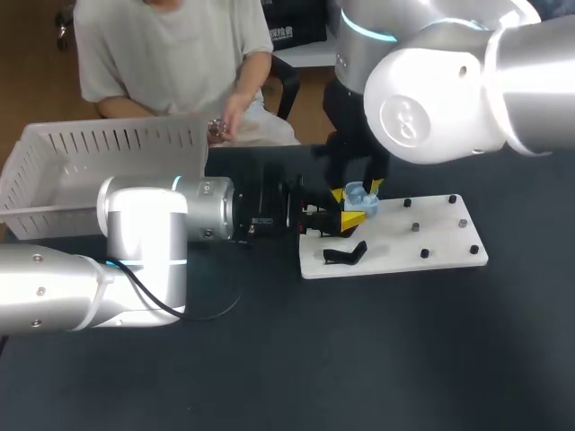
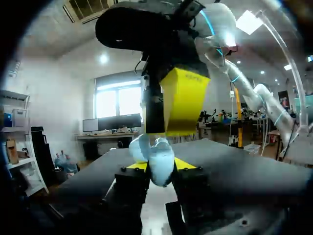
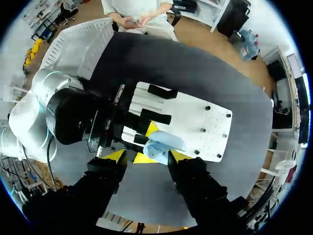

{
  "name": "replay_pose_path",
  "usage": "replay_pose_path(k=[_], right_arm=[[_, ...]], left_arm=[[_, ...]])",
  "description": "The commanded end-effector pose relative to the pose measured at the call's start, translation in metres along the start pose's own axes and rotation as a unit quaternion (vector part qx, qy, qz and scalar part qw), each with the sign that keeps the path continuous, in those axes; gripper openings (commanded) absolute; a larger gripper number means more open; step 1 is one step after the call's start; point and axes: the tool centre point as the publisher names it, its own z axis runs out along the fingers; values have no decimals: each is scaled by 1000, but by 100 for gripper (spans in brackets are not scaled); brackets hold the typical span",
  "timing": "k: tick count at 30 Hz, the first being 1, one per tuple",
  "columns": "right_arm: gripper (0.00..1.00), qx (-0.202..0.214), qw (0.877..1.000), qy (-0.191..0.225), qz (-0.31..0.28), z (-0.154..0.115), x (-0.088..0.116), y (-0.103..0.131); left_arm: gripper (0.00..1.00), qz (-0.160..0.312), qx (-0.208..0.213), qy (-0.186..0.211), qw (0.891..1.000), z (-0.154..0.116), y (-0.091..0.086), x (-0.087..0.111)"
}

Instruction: Pick up each earbud case from the left stands, insert the matching earbuds, close the lid, and place the case in the box.

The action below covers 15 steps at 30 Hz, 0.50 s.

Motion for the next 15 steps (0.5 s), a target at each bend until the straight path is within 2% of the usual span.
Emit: replay_pose_path(k=[1, 8, 11, 13, 15], right_arm=[[100, -29, 999, -14, 17, -18, 0, -16], [100, -87, 989, -39, 110, -34, -30, -57], [100, -98, 984, -47, 143, -34, -38, -71], [100, -84, 982, -51, 160, -30, -44, -79], [100, -87, 980, -38, 176, -22, -50, -87]], left_arm=[[0, 0, 1, 0, 1000, 0, 1, 0], [0, 0, 1, 0, 1000, 0, 1, 0], [0, 0, 1, 0, 1000, 0, 1, 0], [0, 0, 1, 0, 1000, 0, 1, 0], [0, 0, 1, 0, 1000, 0, 1, 0]])
